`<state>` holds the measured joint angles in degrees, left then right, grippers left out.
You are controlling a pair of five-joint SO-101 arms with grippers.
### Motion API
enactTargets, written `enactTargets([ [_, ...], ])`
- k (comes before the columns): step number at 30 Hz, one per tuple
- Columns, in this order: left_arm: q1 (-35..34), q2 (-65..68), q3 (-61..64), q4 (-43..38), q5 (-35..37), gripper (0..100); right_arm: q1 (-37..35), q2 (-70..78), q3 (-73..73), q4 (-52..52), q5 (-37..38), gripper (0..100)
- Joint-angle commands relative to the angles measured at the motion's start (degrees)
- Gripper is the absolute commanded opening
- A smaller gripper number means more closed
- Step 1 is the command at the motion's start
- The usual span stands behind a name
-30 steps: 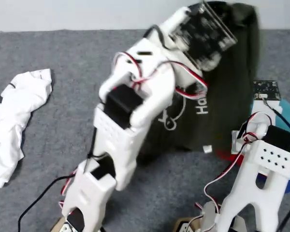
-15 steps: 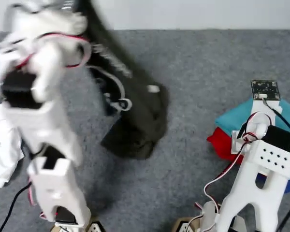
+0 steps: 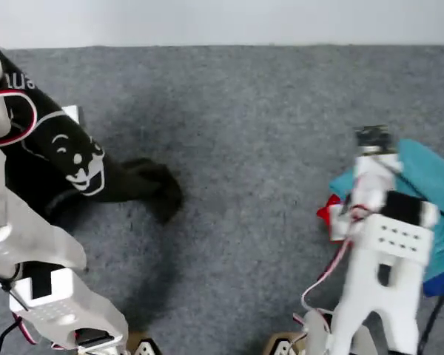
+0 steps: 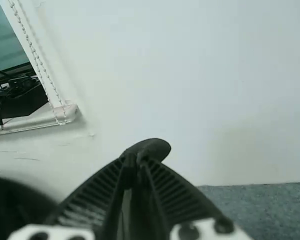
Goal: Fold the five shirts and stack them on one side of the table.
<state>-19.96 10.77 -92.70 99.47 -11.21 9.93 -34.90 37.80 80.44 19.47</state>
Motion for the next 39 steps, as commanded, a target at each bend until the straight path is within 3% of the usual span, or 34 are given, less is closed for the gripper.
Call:
enactTargets([
  [1, -0.44, -1.67, 0.84, 1.05, 0.62, 1, -9.89, -1.19, 1.14, -0.13, 2.64, 15.1],
  [5, -0.44, -2.11, 10.24, 1.14, 0.62, 1, -20.88, -1.1, 3.6, -2.95, 5.98, 15.1],
  [9, -0.35, -2.2, 19.03, 1.05, 1.67, 1, -36.44, -1.1, 8.18, -14.64, 5.89, 15.1],
  [14, -0.7, -2.2, 23.52, 1.05, 3.96, 1, -50.68, 0.66, 10.11, -24.66, -0.7, 14.7],
  [19, -0.44, -2.2, 23.78, 1.05, 4.22, 1, -52.97, 12.44, 3.87, -29.32, -1.76, 14.8],
  [24, -0.44, -2.2, 23.69, 1.05, 4.22, 1, -53.32, 31.87, -14.51, -29.93, -7.74, 15.0],
  [31, -0.62, -1.93, 23.78, 1.05, 4.22, 1, -67.74, 47.6, -36.66, -10.68, -9.67, 14.7],
  [39, -0.62, -1.76, 23.78, 1.05, 4.22, 1, -73.01, 49.45, -39.03, -10.86, -9.76, 14.7],
])
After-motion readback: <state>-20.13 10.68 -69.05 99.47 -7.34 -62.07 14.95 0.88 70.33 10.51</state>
